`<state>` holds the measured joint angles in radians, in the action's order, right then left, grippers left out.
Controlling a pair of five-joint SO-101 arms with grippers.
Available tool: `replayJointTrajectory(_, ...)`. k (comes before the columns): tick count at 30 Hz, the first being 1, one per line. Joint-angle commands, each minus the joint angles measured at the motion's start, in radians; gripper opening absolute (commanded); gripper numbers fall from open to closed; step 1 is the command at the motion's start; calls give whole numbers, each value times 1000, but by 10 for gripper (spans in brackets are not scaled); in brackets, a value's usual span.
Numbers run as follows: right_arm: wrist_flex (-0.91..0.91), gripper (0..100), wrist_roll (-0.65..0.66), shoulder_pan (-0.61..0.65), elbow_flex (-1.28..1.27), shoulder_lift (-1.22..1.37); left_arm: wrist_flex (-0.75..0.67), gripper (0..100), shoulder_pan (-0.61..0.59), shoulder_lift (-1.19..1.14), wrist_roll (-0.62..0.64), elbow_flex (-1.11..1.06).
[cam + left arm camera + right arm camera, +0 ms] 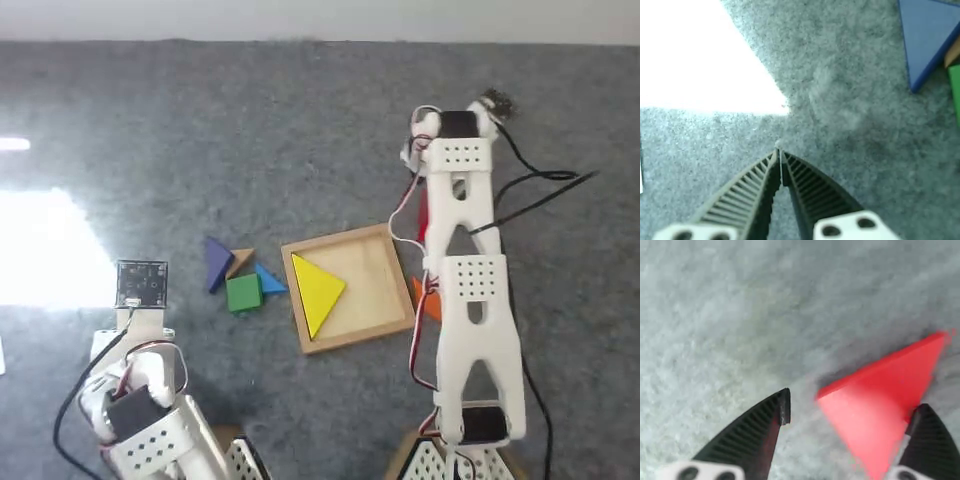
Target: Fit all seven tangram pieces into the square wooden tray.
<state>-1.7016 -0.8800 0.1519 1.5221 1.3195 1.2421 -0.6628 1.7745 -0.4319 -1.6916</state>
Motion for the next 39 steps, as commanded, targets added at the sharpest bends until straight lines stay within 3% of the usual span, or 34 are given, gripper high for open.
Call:
replayJointTrajectory(1, -5, 373, -40, 7, 51, -27, 8, 14, 8, -2, 9, 7)
replayJointTrajectory(12, 12, 369, -41, -10, 55, 73, 8, 14, 8, -2, 9, 7)
replayJointTrajectory(18, 16, 223, -35, -25, 55, 76, 8, 14, 8, -2, 9, 7)
replayJointTrajectory(29, 4, 217, -28, -18, 57, 68, 8, 14, 8, -2, 9, 7)
replayJointTrajectory(39, -88, 216, 107, 21, 157, 45, 8, 14, 8, -2, 9, 7)
